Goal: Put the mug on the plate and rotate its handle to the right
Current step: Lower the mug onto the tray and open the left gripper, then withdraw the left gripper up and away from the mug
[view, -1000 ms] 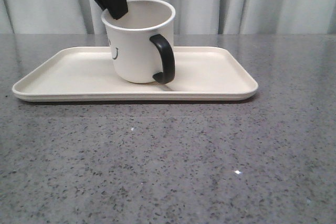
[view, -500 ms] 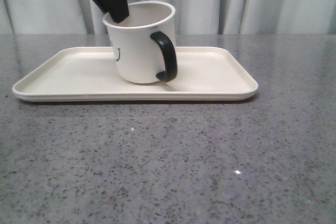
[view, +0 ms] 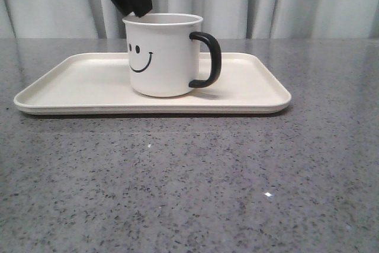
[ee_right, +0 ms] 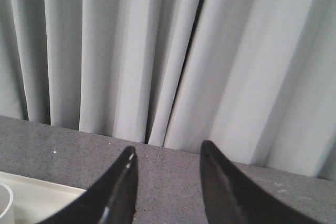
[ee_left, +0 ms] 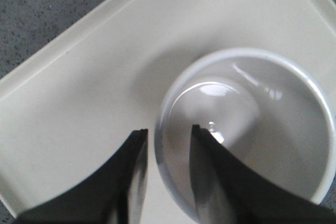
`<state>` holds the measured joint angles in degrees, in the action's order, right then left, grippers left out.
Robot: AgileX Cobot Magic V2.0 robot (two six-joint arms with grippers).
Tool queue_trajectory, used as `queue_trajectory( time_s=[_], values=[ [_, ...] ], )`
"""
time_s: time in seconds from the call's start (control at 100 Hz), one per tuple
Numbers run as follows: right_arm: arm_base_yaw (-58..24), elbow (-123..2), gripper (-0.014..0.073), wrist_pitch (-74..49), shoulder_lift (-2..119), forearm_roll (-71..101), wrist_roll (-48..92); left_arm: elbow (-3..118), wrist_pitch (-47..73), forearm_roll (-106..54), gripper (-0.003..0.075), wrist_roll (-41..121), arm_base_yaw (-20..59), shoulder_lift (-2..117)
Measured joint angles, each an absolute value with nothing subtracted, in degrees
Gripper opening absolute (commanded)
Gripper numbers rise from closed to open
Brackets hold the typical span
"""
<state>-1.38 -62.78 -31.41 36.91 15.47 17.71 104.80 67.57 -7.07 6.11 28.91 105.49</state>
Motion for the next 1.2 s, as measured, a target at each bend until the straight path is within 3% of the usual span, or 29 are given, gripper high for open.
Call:
queue_trajectory(
  time_s=[0.55,1.05,1.2],
  values=[
    [-1.38,-62.78,0.0309,-31.86,36.91,15.47,17.71,116.36,72.07,-3.81,0.0295,5.48,28.91,102.08],
    [-1.38,-62.78,0.0309,-31.96,36.91,15.47,17.71,116.58,72.92,8.89,0.0288,0.00,28.91,79.93],
    [-1.38,-62.78,0.0309,-31.96,36.91,15.47,17.71,113.43,73.05,12.71,0.0232,-2.05,28.91,73.38]
  ],
)
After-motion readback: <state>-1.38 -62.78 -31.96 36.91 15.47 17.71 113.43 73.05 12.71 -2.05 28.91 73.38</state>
